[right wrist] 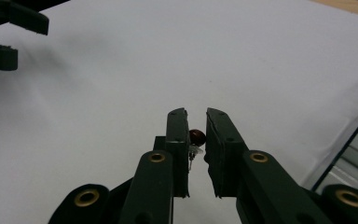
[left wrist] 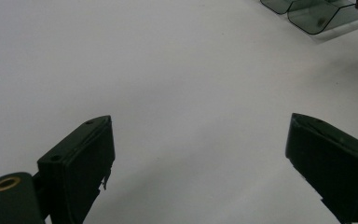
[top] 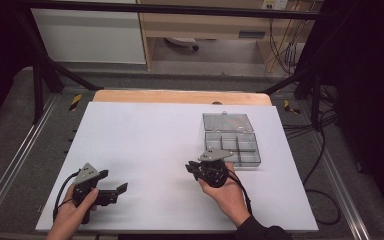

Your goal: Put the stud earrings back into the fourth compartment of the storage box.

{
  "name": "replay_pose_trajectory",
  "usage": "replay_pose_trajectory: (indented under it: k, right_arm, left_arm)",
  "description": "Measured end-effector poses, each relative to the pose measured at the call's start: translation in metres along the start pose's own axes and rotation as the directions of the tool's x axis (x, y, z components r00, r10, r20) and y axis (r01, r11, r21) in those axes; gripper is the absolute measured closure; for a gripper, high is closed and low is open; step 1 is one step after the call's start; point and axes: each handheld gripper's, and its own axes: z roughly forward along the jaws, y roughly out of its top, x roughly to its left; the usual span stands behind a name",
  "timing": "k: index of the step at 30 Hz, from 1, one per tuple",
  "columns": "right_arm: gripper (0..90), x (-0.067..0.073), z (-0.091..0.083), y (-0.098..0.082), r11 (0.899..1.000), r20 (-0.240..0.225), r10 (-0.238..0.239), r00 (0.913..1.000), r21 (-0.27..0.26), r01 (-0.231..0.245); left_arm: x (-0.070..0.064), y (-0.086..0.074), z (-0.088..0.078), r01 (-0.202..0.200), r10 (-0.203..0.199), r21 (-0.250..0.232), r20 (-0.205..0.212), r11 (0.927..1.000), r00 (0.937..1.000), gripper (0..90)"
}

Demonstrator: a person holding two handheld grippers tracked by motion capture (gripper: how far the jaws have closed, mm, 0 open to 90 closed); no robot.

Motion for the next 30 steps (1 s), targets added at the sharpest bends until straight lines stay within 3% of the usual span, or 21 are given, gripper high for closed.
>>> replay_pose_trajectory:
  k: [8,15,30]
  right_arm:
    - [79.4,-0.018,-0.007,0.015,0.998,0.03,0.021,0.9993,-0.054,-0.02]
    - [79.4,-0.033,-0.031,0.031,0.992,0.065,0.052,0.9965,-0.121,-0.043]
    - [79.4,-0.069,-0.035,0.02,0.981,0.145,0.146,0.9785,-0.145,-0.125]
  left_arm:
    - [0.0,0.0,0.0,0.0,0.0,0.0,-0.002,1.0,1.0,8.2]
    - [0.001,0.0,-0.001,0.006,-0.006,-0.005,-0.002,1.0,1.0,8.3]
    - [0.003,-0.001,-0.003,0.021,-0.021,-0.011,-0.002,0.9997,0.9998,8.4]
